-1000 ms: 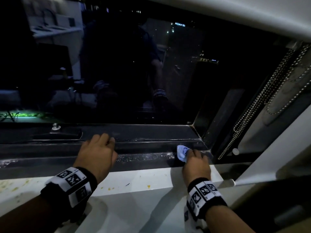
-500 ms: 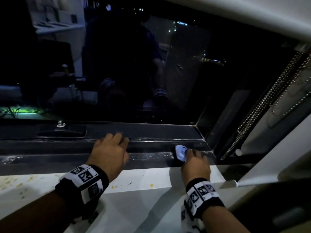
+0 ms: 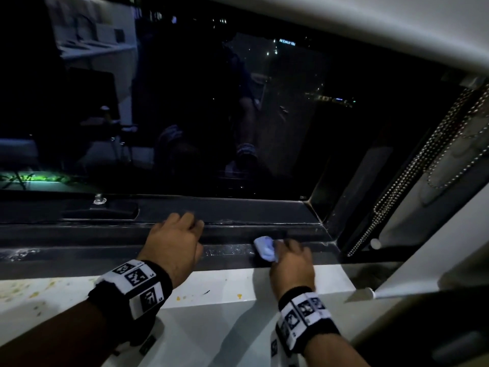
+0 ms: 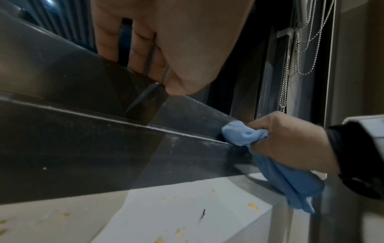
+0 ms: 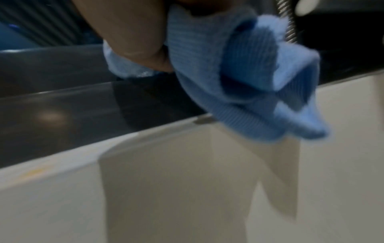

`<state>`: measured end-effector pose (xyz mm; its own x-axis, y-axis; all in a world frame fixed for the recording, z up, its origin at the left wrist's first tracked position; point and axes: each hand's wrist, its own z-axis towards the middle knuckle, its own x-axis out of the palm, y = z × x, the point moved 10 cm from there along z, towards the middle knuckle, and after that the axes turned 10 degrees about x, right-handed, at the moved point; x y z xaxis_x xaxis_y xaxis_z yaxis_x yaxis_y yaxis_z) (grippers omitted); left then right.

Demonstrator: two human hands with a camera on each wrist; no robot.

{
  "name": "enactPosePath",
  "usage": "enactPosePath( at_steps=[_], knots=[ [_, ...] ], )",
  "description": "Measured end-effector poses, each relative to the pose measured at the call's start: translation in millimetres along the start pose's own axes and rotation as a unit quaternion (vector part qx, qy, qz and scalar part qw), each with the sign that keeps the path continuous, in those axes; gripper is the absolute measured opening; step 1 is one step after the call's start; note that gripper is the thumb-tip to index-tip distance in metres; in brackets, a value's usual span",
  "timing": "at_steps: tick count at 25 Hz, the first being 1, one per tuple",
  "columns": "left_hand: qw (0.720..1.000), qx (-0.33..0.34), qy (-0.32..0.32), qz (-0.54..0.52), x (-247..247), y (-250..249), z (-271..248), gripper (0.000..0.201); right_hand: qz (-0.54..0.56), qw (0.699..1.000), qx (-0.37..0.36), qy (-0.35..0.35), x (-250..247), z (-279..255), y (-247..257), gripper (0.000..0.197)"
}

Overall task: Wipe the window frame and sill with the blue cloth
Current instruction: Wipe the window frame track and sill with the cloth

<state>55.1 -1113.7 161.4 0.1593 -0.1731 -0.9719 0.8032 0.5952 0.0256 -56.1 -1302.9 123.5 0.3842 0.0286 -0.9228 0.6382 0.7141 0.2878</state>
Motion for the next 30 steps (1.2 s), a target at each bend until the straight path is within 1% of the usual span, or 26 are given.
enactPosePath(
  at_steps=[1,3,4,5,6,7,8,9,10,11,12,13,14,15,16,17,18,19,20,21,22,24,26,28,29,30],
  knots=[
    [1.000,0.002,0.004,-0.002,1,1,0,0.047,0.013,0.998,-0.062,-0.007,7,-12,20,0.043],
    [1.000,0.007,0.002,-0.003,1,-1,-2,0.046,0.084,0.979,-0.185,0.002,10,-26,40,0.047],
    [1.000,0.006,0.006,-0.004,0,-1,-2,0.047,0.089,0.974,-0.208,0.000,5,-23,35,0.049],
    [1.000,0.007,0.013,-0.007,0,-1,-2,0.049,0.075,0.978,-0.196,-0.012,-1,-15,23,0.049],
    [1.000,0.006,0.015,-0.010,-1,-1,-2,0.050,0.052,0.986,-0.156,-0.029,-8,-2,9,0.048],
    [1.000,0.006,0.003,-0.006,0,0,-2,0.050,0.034,0.994,-0.095,-0.030,-11,9,-8,0.047],
    [1.000,0.005,-0.007,0.000,-1,0,-2,0.051,0.017,0.999,-0.034,0.000,-7,14,-18,0.044],
    [1.000,0.004,-0.008,0.004,-1,0,-2,0.051,-0.004,1.000,-0.007,0.027,1,11,-18,0.040],
    [1.000,0.003,0.003,0.007,-1,0,-2,0.050,-0.018,0.999,-0.006,0.035,6,7,-8,0.036],
    [1.000,0.006,0.008,0.015,1,-1,-2,0.050,-0.020,0.999,-0.019,0.025,11,-1,7,0.036],
    [1.000,0.012,0.007,0.023,1,-2,-2,0.050,-0.008,0.999,-0.043,0.028,18,-11,23,0.042],
    [0.999,0.019,-0.003,0.026,2,-2,-3,0.050,0.008,0.995,-0.092,0.040,24,-21,39,0.049],
    [0.999,0.022,-0.013,0.027,2,-2,-3,0.050,0.022,0.989,-0.130,0.064,27,-27,48,0.050],
    [0.999,0.030,-0.019,0.028,-1,-4,-4,0.051,0.026,0.985,-0.164,0.055,21,-26,46,0.043],
    [0.999,0.033,-0.020,0.024,-4,-6,-4,0.052,0.047,0.987,-0.146,0.048,10,-18,34,0.032],
    [0.999,0.028,-0.011,0.011,-4,-5,-5,0.052,0.050,0.993,-0.107,0.029,-1,-7,17,0.024],
    [1.000,0.018,0.003,-0.005,-2,-3,-5,0.052,0.066,0.996,-0.056,0.033,-7,3,1,0.024],
    [1.000,0.013,0.007,-0.015,-2,-3,-5,0.052,0.063,0.998,-0.011,0.009,-14,13,-13,0.029],
    [1.000,0.011,-0.004,-0.018,-3,-3,-5,0.053,0.045,0.999,0.016,-0.005,-18,19,-21,0.033],
    [1.000,0.013,-0.012,-0.015,-4,-4,-5,0.053,0.000,1.000,0.024,-0.017,-20,20,-20,0.034],
    [1.000,0.015,-0.012,-0.011,-5,-5,-4,0.053,-0.029,0.998,0.047,0.006,-18,17,-13,0.033],
    [1.000,0.011,-0.005,-0.010,-4,-5,-4,0.052,-0.036,0.998,0.041,0.039,-6,11,6,0.032],
    [1.000,0.010,-0.003,-0.010,-5,-4,-3,0.050,-0.020,0.998,0.016,0.050,4,0,31,0.030],
    [1.000,0.015,-0.003,-0.015,-4,-4,-1,0.048,0.020,0.998,-0.038,0.054,7,-17,68,0.026],
    [0.999,0.018,-0.004,-0.028,-3,-3,1,0.048,0.056,0.992,-0.071,0.085,9,-29,86,0.025],
    [0.999,0.021,-0.001,-0.035,-3,-1,2,0.048,0.037,0.984,-0.127,0.119,17,-39,100,0.028]
  ],
)
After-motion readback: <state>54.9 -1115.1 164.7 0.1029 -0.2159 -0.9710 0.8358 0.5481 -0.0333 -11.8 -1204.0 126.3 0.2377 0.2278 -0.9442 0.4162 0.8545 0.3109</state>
